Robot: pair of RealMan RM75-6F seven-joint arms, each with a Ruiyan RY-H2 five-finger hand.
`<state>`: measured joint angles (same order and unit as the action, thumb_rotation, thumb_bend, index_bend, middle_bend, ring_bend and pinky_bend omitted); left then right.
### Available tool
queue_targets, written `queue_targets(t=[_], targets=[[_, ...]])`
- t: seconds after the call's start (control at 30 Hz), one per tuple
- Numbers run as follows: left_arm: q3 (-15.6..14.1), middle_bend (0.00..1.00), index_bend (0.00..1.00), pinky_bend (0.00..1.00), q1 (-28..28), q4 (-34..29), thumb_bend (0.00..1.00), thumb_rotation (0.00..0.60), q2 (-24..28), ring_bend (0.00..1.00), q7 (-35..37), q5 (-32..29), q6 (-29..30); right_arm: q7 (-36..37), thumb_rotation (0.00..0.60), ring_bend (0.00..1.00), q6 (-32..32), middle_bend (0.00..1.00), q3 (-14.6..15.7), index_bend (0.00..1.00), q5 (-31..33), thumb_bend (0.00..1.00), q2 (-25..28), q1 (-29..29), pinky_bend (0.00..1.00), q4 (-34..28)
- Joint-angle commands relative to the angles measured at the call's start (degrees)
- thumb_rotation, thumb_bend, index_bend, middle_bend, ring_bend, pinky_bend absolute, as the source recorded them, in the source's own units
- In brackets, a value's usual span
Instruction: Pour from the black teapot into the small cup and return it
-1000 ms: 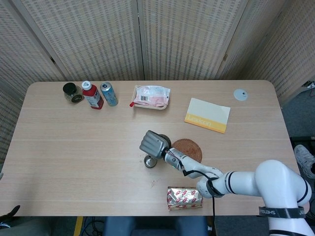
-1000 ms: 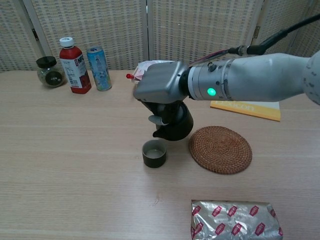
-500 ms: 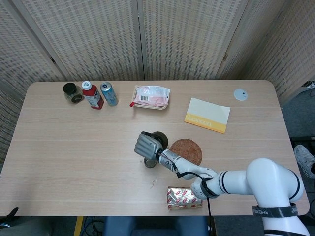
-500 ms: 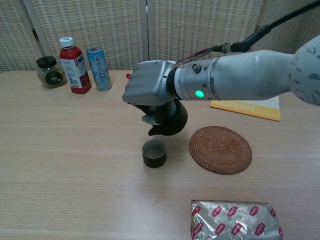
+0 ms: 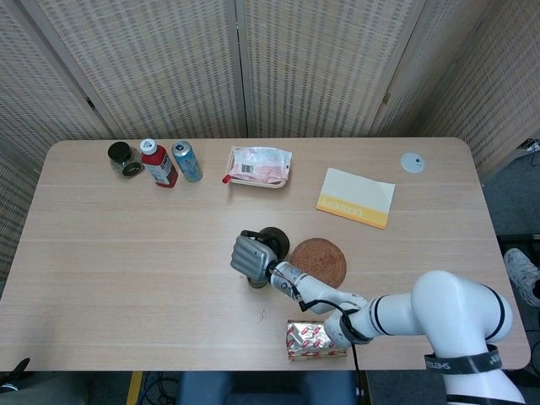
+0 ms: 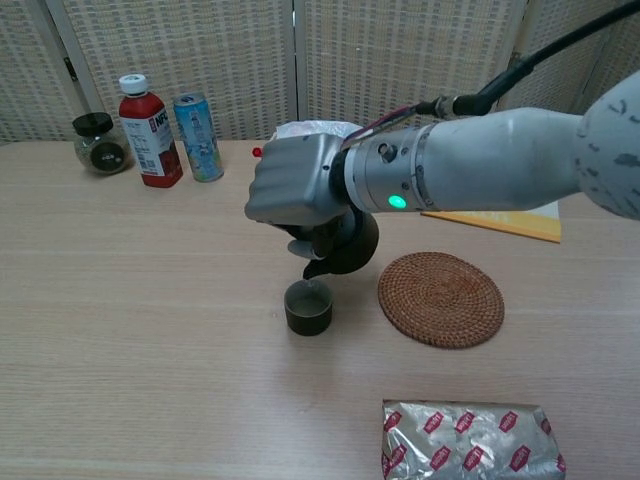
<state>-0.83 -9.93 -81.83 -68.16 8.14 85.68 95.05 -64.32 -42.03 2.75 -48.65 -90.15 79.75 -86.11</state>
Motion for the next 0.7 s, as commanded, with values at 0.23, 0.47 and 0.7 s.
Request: queue_targets(t=[0.23,0.47,0.7], targets=[[0.08,0.00,0.03,0.00,-0.33,0.19,0.14,0.600,-0.10,0.00,0.21,-0.03,0.20,-3.43,0.393,0.93,-1.42,1.00,1.57,1.00,2.54,0.61,-0.08,2.15,0.59,-1.37],[0.13,0.00,0.03,0.00,-0.55,0.40,0.14,0.600,-0.14,0.00,0.42,-0.01,0.31,-5.99,0.393,0.93,-2.56,1.00,2.70,1.00,4.51,0.61,-0.26,3.67,0.59,-2.22],[0.20,0.00,0.03,0.00,-0.67,0.57,0.14,0.600,-0.23,0.00,0.54,0.00,0.32,-7.78,0.392,0.94,-3.61,1.00,3.52,1.00,6.34,0.61,-0.37,4.88,0.59,-3.10]])
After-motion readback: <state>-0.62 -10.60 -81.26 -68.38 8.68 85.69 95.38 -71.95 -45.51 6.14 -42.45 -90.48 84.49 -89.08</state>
